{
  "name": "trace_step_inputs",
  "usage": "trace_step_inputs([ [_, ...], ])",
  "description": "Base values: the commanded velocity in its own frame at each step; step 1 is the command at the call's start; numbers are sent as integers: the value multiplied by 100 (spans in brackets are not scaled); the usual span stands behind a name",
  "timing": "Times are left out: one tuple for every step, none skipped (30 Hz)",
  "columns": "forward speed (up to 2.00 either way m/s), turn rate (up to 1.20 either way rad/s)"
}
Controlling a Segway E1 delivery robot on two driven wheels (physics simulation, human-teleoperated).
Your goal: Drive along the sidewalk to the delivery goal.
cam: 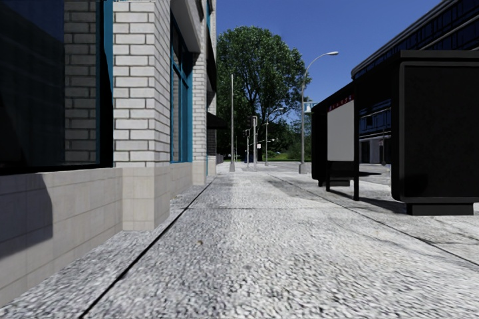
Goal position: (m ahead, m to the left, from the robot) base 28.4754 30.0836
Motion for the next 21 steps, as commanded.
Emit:
trace_step_inputs([
  [200,0],
  [200,0],
  [200,0],
  [200,0],
  [200,0],
  [200,0],
  [200,0],
  [200,0],
  [200,0],
  [200,0],
  [200,0],
  [200,0],
  [200,0],
  [200,0],
  [200,0],
  [200,0],
  [200,0],
  [200,0],
  [200,0],
  [200,0],
  [200,0],
])
